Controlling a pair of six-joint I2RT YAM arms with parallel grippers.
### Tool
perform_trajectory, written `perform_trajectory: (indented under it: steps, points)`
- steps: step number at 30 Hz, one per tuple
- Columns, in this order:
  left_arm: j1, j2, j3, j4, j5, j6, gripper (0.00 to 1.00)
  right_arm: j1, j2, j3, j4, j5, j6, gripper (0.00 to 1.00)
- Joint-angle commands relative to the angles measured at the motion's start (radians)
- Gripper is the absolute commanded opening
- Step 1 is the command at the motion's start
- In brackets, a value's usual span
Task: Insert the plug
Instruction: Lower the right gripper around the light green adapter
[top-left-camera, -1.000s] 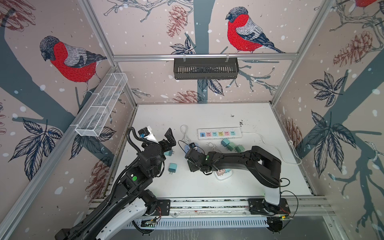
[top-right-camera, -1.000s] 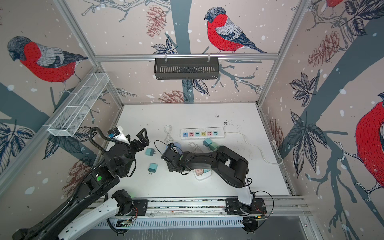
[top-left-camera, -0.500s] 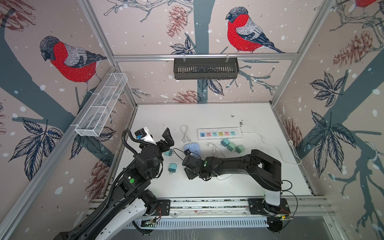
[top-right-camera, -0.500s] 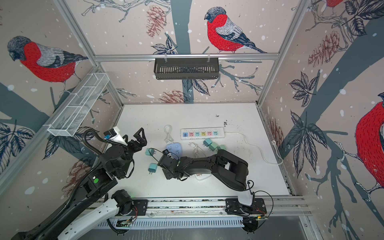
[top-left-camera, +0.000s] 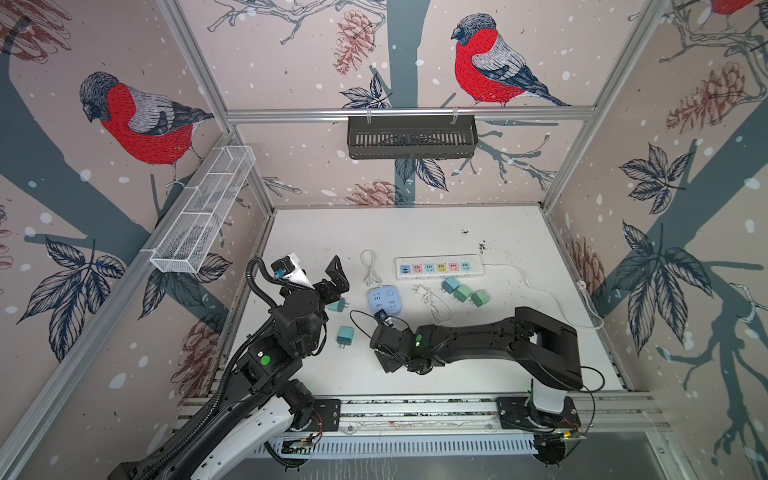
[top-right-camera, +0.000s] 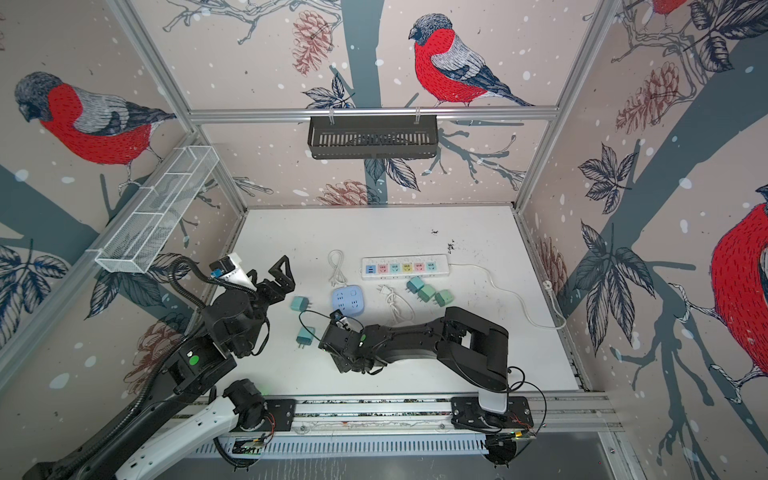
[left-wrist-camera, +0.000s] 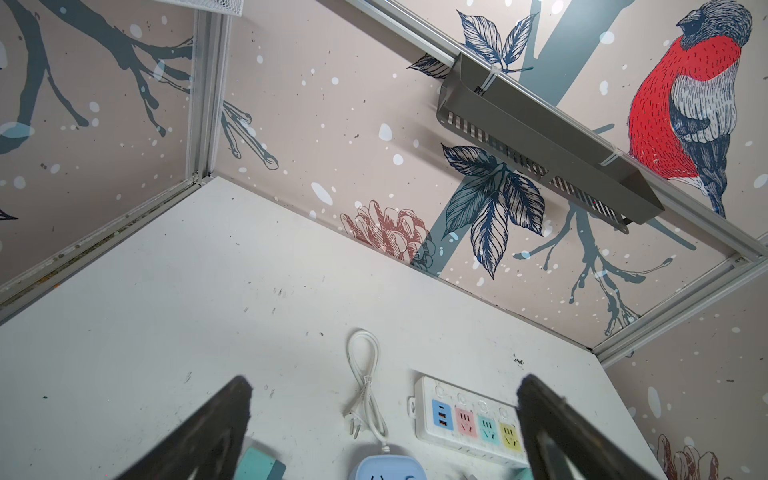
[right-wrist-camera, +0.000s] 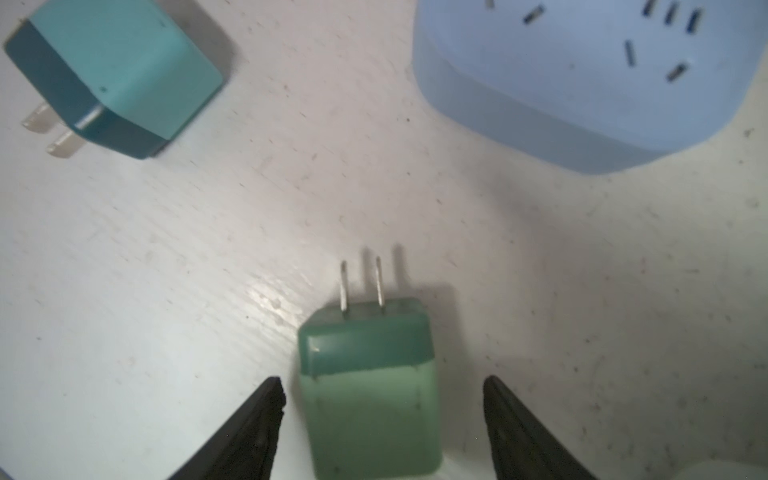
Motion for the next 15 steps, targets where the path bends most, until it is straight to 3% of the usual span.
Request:
perform_trajectory:
  steps: [1, 15]
  points:
    - [0.002, 0.000, -0.002, -0.001, 0.003, -0.003, 0.99, 0.002, -0.030, -0.028, -0.021, 0.039, 0.041, 0.76]
    - [0.002, -0.001, -0.001, -0.003, 0.011, 0.000, 0.99, -0.098, -0.051, -0.098, 0.048, 0.050, 0.057, 0.74]
